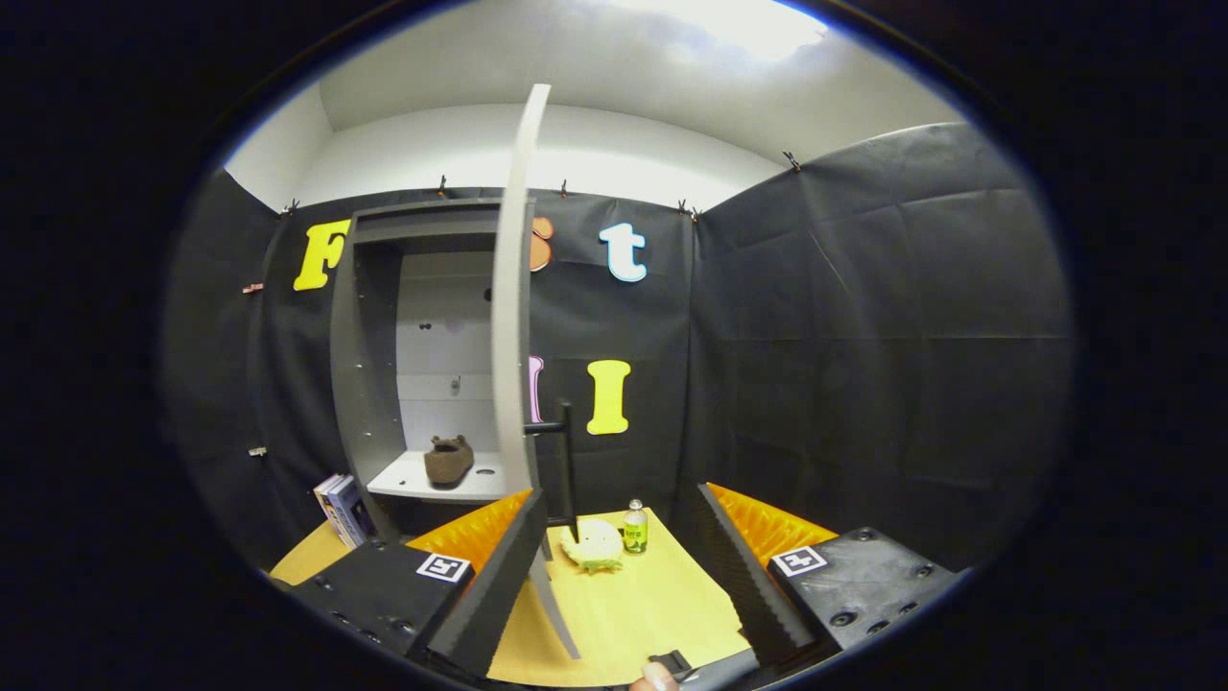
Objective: Open the shoe cabinet door, grab the shoes and put them into the shoe cabinet, then close the shoe cabinet door.
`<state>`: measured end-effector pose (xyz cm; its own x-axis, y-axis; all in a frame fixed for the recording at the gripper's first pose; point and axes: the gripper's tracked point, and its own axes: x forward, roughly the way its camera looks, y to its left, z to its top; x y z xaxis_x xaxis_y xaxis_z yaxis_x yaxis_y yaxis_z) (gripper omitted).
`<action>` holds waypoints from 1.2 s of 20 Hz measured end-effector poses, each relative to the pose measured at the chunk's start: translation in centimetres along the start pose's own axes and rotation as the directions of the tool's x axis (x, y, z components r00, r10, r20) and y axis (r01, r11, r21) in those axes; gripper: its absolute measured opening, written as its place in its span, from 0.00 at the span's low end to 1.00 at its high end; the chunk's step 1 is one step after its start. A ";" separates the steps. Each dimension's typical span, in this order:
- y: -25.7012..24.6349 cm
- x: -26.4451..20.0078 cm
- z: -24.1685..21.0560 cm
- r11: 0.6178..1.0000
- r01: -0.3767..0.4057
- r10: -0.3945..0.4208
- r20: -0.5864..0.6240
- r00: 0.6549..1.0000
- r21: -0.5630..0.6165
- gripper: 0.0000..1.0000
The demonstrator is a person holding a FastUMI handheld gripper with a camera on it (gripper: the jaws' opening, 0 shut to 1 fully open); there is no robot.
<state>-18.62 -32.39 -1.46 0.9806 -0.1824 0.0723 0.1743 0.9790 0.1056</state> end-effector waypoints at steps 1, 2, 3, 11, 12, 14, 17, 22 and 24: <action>-0.1 0.7 0.0 1.000 -0.018 0.018 -0.005 1.000 0.003 0.98; -0.2 1.6 -0.1 0.999 -0.038 0.038 -0.009 0.999 0.006 0.98; 0.0 2.4 -0.3 0.998 -0.059 0.060 -0.018 0.998 0.009 0.98; 1.6 6.3 -0.8 0.985 -0.173 0.175 -0.062 0.983 0.025 0.97; 2.0 6.3 -0.8 0.981 -0.187 0.190 -0.067 0.980 0.044 0.96; 2.7 6.5 -1.0 0.979 -0.194 0.197 -0.061 0.979 0.055 0.97; 4.7 6.5 -1.2 0.976 -0.213 0.215 -0.049 0.975 0.032 0.97; 10.3 5.9 -2.6 0.954 -0.288 0.295 -0.101 0.950 0.083 0.97; 12.9 5.9 -2.8 0.948 -0.311 0.316 -0.089 0.945 0.065 0.97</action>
<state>-10.33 -20.61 -2.42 0.9893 0.1452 0.0133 -0.1456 0.9791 0.1418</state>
